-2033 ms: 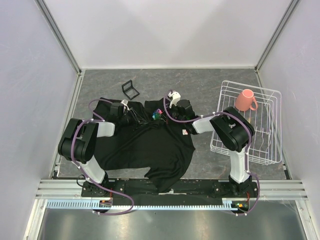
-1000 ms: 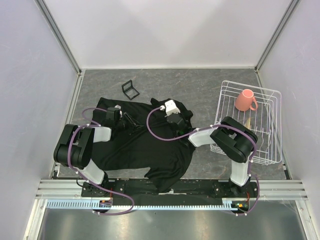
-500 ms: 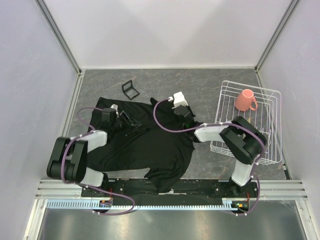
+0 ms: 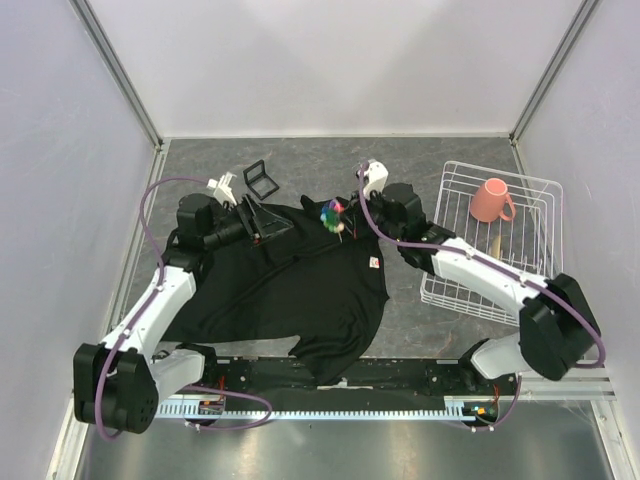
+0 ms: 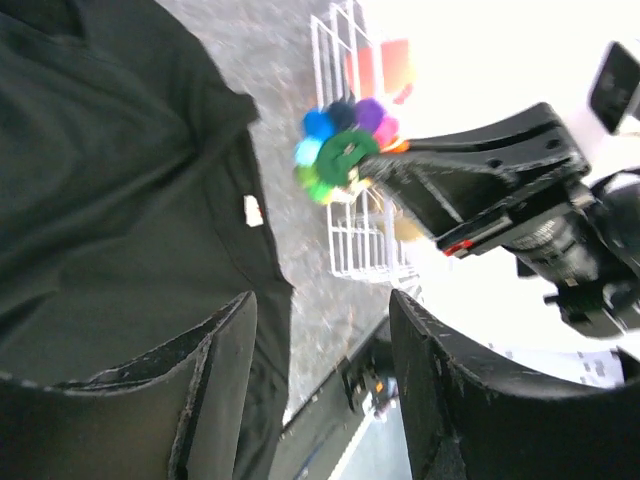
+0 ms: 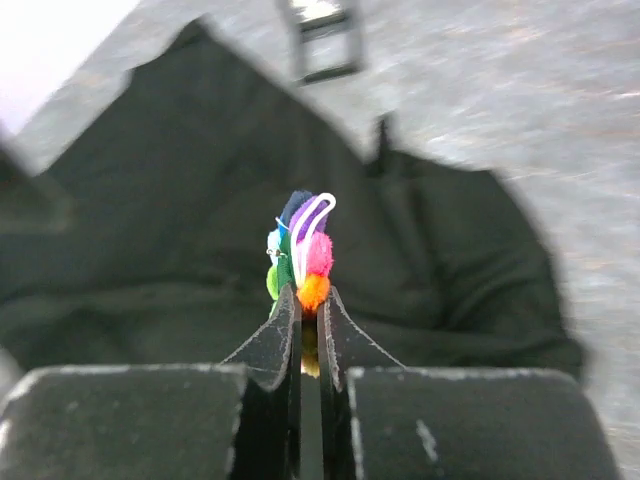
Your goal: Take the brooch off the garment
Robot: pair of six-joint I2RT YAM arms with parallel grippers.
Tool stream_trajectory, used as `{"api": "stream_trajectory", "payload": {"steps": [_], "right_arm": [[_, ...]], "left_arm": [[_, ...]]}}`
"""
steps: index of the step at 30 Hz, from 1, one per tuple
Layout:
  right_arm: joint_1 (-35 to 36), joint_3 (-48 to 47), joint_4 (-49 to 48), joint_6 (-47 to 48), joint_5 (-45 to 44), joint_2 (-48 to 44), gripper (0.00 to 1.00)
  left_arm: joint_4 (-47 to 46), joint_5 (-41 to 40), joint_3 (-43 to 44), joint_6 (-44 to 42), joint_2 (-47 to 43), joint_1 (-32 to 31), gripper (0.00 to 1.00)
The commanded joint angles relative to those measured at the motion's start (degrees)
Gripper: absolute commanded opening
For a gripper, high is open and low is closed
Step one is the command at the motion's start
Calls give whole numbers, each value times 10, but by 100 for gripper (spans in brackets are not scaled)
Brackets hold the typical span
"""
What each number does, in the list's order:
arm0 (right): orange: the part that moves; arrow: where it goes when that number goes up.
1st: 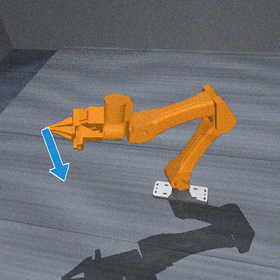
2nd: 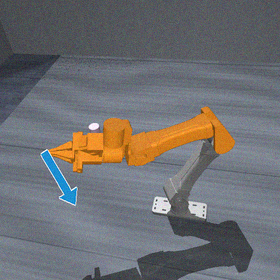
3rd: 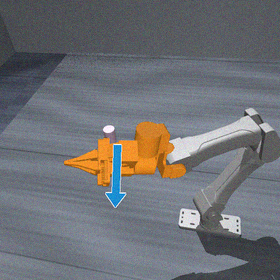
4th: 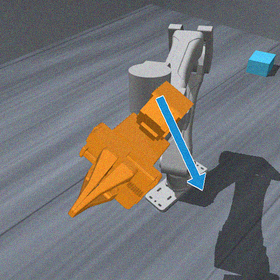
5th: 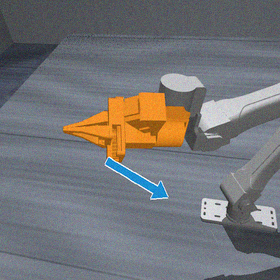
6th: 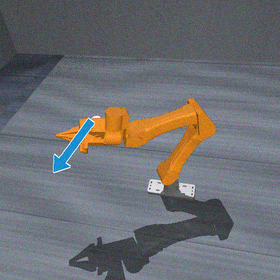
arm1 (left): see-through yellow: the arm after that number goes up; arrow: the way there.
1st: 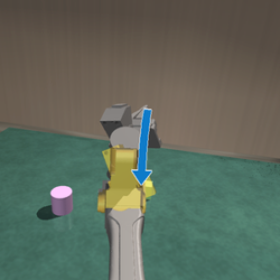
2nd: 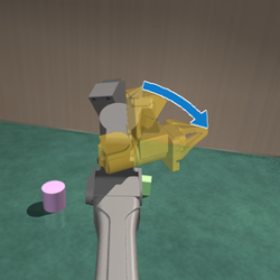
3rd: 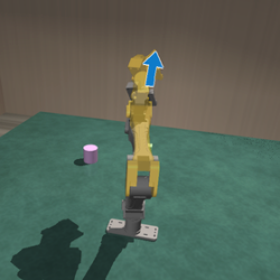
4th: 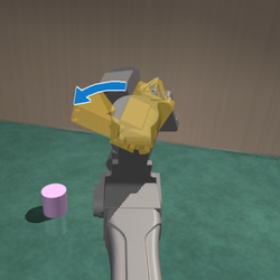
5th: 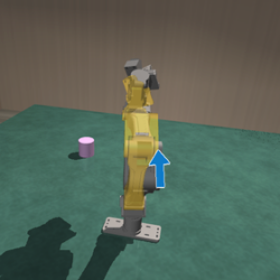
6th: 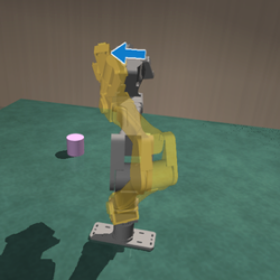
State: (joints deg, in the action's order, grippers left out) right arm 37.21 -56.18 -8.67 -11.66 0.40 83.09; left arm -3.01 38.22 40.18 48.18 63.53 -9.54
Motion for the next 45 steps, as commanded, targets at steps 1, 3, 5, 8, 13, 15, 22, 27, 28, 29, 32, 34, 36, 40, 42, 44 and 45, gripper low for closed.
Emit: {"api": "stream_trajectory", "payload": {"steps": [1,3,5,8,13,15,22,27,28,29,32,34,36,40,42,44,45], "right_arm": [[-13,57,4,-75,270,-60,0],[-20,86,-20,-92,336,-81,0],[-30,120,-75,-136,371,-96,0],[-35,136,-113,-173,394,-109,0],[-50,156,-169,-231,386,-122,0],[-51,171,-208,-259,377,-125,0],[-52,194,-293,-321,374,-118,0],[-51,201,-330,-347,373,-118,0],[-51,202,-334,-352,373,-118,0],[-52,203,-337,-354,374,-116,0],[-51,209,-348,-362,374,-116,0],[-51,212,-354,-365,372,-115,0],[-51,215,-357,-368,374,-114,0],[-51,218,-361,-368,374,-112,0],[-50,219,-361,-368,376,-110,0],[-50,220,-360,-368,376,-112,0],[-50,219,-360,-369,375,-112,0]], "left_arm": [[-21,130,0,-33,-50,-14,62],[-45,146,-20,-27,-66,-28,62],[-87,166,-36,-9,-61,-42,63],[-128,175,-49,-1,-53,-74,65],[-145,146,-64,-7,-58,-122,67],[-161,124,-73,7,-61,-130,67],[-219,64,-114,78,-65,-131,67],[-330,100,-124,144,-13,-136,68],[-357,99,-128,151,-9,-137,68],[-371,99,-129,164,2,-138,68],[-454,99,-139,206,22,-143,64],[-488,98,-144,224,43,-146,61],[-525,93,-147,242,61,-150,58],[-585,92,-149,271,91,-158,59],[-611,90,-148,288,99,-159,59],[-612,90,-145,290,107,-161,57],[-612,87,-143,290,110,-164,55]]}}
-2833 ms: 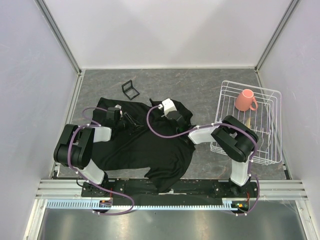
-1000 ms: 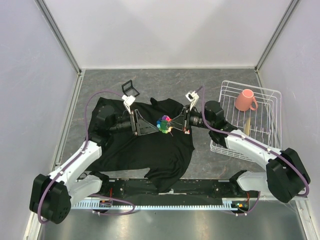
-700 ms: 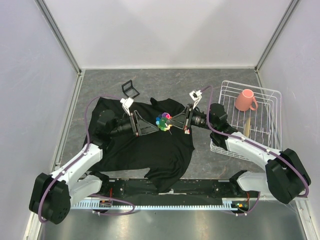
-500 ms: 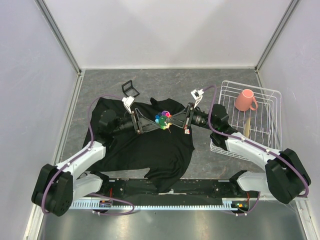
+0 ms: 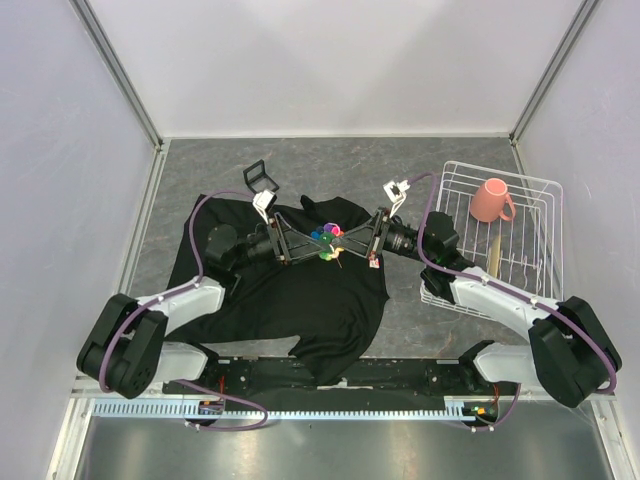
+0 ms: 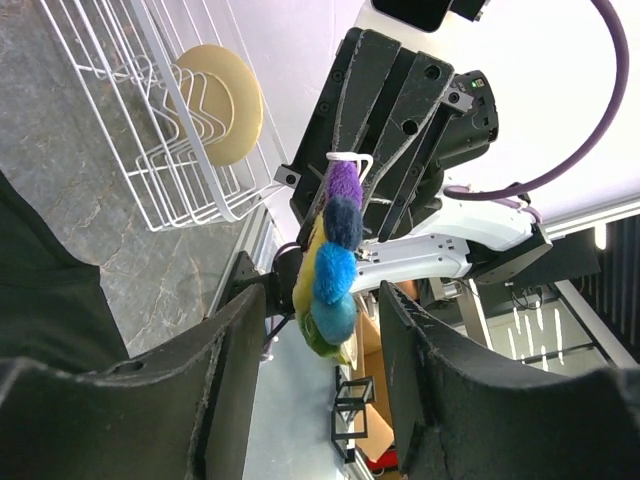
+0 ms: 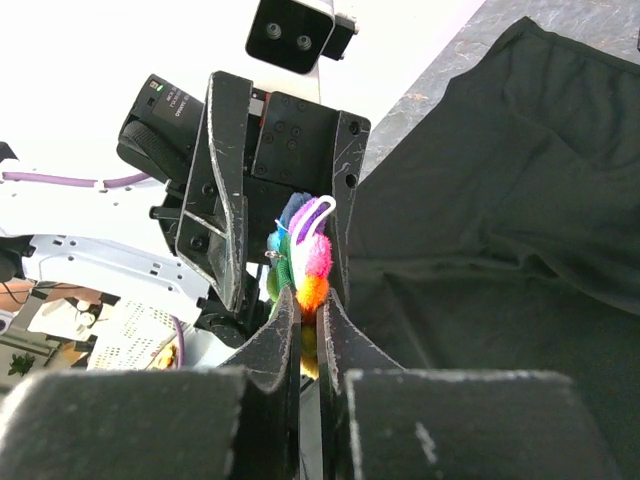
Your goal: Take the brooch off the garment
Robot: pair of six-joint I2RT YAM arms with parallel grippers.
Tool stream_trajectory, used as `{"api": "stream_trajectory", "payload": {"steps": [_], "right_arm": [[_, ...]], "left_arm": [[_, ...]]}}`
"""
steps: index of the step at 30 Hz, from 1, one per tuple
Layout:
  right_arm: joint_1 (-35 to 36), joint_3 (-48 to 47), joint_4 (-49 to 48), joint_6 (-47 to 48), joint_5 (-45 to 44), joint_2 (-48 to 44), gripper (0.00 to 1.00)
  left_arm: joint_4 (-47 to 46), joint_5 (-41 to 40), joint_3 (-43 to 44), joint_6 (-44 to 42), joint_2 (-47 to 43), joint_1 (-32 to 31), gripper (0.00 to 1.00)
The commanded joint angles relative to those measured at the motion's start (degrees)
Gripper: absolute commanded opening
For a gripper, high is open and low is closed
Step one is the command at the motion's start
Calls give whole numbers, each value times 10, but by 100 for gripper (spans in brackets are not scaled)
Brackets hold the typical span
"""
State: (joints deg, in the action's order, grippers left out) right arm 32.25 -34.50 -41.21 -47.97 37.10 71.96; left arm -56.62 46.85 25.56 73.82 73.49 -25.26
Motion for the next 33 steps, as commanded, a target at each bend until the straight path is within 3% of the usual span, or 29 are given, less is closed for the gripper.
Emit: {"api": "stream_trajectory", "payload": {"steps": [1,9,11,15,16,18,24,33], "right_arm": [[0,3,-35,-6,8,-2,0],[4,-1,-14,-1,3,-9,0],[8,-12,9,13,0,-10,3],[9,-29,111,51,-6,-31,44],[10,-36,129,65,-11,-39,49],[9,-43,186,82,-19,-59,61],[9,-59,286,120,-25,-94,75],[33,-43,243,75,4,-74,78]], "left_arm": [[-75,0,5,33,12,-8,53],[-65,-6,5,26,21,-13,27],[-61,-6,7,21,19,-13,16],[-2,-8,23,-10,10,-13,6],[7,-8,25,-21,8,-13,3],[30,-6,31,-30,4,-13,2],[138,1,55,-95,-9,-13,2],[206,-11,74,-111,-23,-13,2]]}}
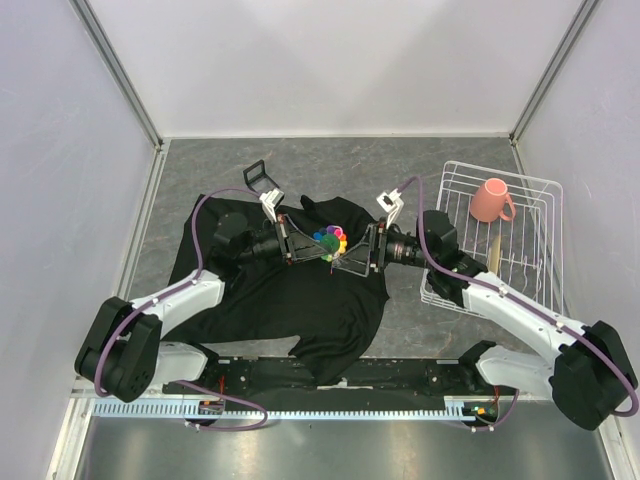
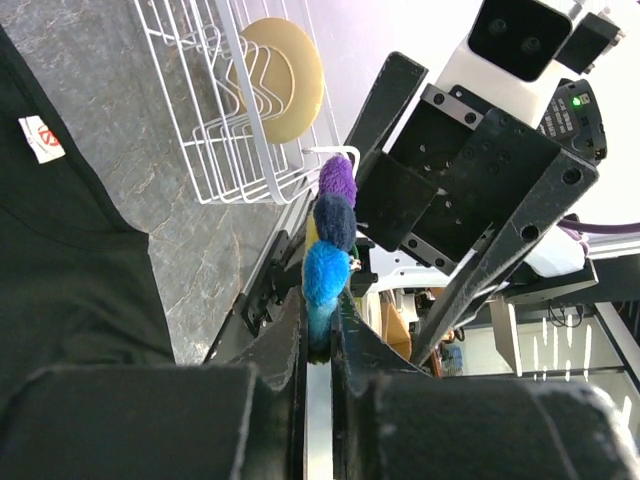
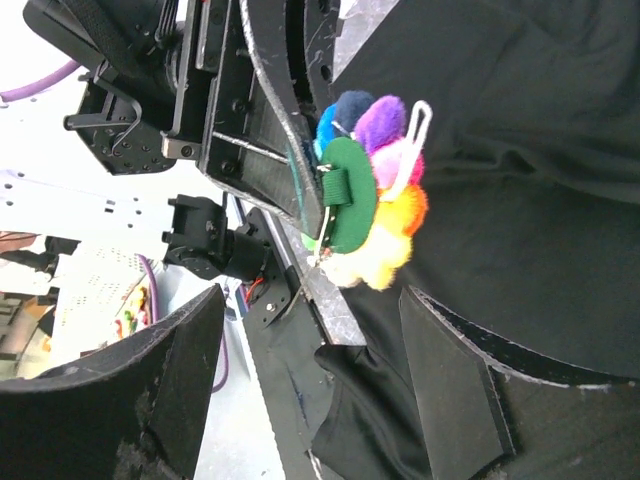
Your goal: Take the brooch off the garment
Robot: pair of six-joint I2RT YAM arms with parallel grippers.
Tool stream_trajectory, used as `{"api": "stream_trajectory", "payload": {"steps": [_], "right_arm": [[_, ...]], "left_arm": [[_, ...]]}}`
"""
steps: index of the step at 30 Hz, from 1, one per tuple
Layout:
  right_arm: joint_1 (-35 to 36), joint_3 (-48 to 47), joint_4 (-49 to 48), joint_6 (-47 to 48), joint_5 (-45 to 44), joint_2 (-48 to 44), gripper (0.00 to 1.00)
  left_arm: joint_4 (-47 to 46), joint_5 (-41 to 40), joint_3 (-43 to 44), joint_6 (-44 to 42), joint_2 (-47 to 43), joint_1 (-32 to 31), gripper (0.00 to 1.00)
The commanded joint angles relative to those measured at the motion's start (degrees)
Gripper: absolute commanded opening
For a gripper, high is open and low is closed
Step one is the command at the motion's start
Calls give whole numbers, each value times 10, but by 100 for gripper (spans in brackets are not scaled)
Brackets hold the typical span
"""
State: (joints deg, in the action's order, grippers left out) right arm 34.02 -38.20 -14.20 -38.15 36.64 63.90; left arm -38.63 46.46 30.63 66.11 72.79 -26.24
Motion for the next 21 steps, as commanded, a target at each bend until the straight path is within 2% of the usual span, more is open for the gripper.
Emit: {"api": "stream_trajectory", "payload": {"steps": [1,8,13,16,21], "right_arm": [[21,-6,-35,-30,8,9,78],[86,3,-118,-92,-7,41,77],[97,12,-159,-128,-13,42,77],[97,-5,-151,-127,-22,39,77],[97,-63,-80,-80,-53,62,77]], "left_arm": [[30,-8,23,-34,-16,-3,2],[51,-34,22,-34,-22,-3,2],[72,-43,29,-41,-27,-3,2],[89,-39,29,-55,-25,-3,2],[94,-8,25,-68,-20,-4,2]]}}
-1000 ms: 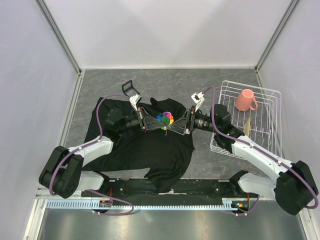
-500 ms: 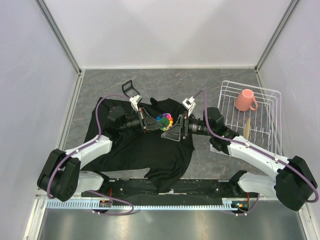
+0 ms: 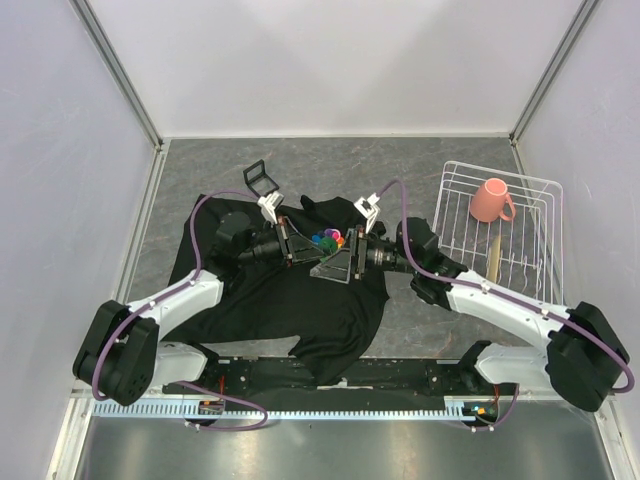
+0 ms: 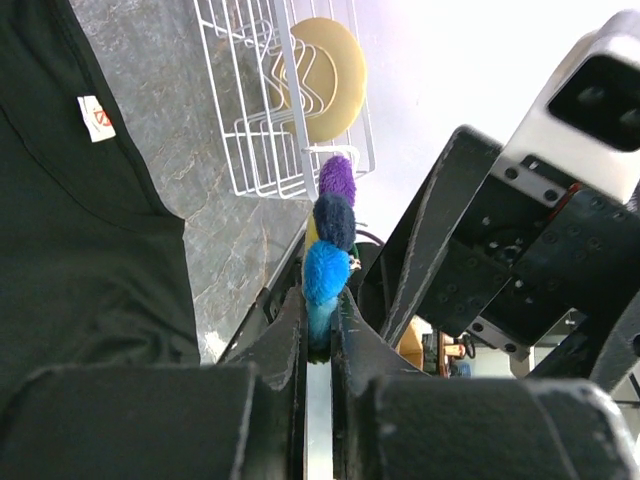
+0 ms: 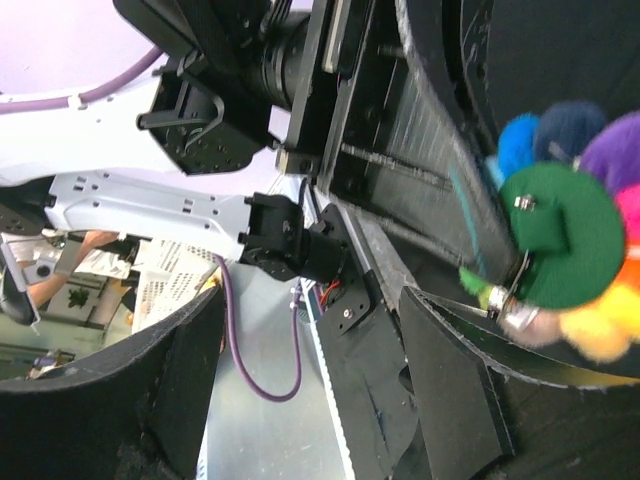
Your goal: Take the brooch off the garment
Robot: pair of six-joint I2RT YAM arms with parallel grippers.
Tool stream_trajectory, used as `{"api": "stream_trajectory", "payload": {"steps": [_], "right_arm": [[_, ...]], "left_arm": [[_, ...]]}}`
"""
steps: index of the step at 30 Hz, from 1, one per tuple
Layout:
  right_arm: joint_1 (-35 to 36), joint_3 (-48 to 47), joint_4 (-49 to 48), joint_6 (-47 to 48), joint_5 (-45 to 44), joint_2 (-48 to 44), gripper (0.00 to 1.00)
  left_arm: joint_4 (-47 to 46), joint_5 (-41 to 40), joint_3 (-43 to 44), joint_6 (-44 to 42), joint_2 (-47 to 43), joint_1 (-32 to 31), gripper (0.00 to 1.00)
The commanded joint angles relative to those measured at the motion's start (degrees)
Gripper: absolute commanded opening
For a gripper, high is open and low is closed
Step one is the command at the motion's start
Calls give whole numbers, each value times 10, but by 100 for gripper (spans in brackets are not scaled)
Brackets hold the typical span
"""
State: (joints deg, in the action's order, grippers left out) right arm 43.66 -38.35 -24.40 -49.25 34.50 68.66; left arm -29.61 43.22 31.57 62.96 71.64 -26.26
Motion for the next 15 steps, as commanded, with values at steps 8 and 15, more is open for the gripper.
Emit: {"api": "stream_trajectory", "payload": {"steps": [8,15], "right_arm": [[-9,-168,133,122,-46,68,78],[-21,-192,269,204,-94,32,79]], "left_arm": [[8,76,1,-38,-6,-5,2],[36,54,-3,-24,-13,-4,2]]}}
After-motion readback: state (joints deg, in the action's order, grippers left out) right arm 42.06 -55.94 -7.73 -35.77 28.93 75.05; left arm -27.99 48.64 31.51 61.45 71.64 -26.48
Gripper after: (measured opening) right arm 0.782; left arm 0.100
